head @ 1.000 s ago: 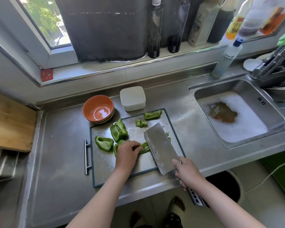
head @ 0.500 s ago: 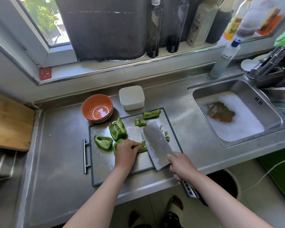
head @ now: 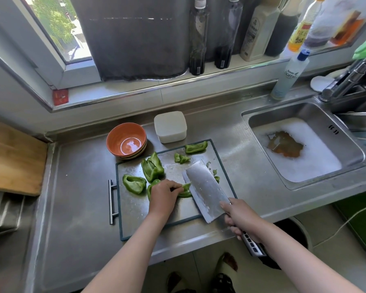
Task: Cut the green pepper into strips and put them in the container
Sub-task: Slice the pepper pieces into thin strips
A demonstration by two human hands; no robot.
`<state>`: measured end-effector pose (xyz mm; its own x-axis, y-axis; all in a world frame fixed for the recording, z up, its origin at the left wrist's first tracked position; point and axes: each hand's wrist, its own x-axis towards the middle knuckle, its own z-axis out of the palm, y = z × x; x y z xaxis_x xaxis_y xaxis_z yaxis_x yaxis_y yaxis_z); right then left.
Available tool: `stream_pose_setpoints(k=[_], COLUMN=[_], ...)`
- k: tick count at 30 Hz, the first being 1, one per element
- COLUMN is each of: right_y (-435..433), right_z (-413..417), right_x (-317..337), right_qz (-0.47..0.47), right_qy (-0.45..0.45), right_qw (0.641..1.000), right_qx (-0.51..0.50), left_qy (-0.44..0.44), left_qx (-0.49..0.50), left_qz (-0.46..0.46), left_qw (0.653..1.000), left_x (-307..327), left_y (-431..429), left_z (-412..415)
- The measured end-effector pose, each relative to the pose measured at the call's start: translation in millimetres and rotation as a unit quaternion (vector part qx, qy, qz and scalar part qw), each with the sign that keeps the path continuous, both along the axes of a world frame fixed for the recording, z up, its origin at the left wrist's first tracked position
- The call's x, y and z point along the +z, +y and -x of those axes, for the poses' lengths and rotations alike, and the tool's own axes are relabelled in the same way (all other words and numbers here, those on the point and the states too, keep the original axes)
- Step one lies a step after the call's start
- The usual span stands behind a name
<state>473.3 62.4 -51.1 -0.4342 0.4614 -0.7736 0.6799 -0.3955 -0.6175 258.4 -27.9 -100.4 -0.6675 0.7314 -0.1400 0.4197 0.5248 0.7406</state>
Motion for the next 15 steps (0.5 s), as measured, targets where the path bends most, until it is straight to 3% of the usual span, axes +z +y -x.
stream_pose_setpoints(k=[8, 11, 13, 15], right_y=[12.2, 10.4, 7.1, 4.2], right_z=[8.0, 10.6, 10.0, 8.8], right_x=[17.5, 21.6, 21.0, 18.7], right_qz=[-0.097, -0.115, -0.120, -0.126], right_qy=[0.030, 0.021, 0.017, 0.018], right_qw=[0.994, 0.993, 0.992, 0.991], right_qx=[-0.037, -0.028, -0.032, -0.045], left_qy=[0.043, 0.077, 0.129, 0.194], left_qx=[-0.084, -0.094, -0.156, -0.263], left_qz=[0.049, -0.002, -0.022, 0.014], left_qw=[0.994, 0.993, 0.979, 0.945], left_x=[5.1, 2.8, -0.8, -2.1], left_y=[-3.8, -8.3, -9.5, -7.3], left_z=[-4.8, -2.8, 1.4, 4.4])
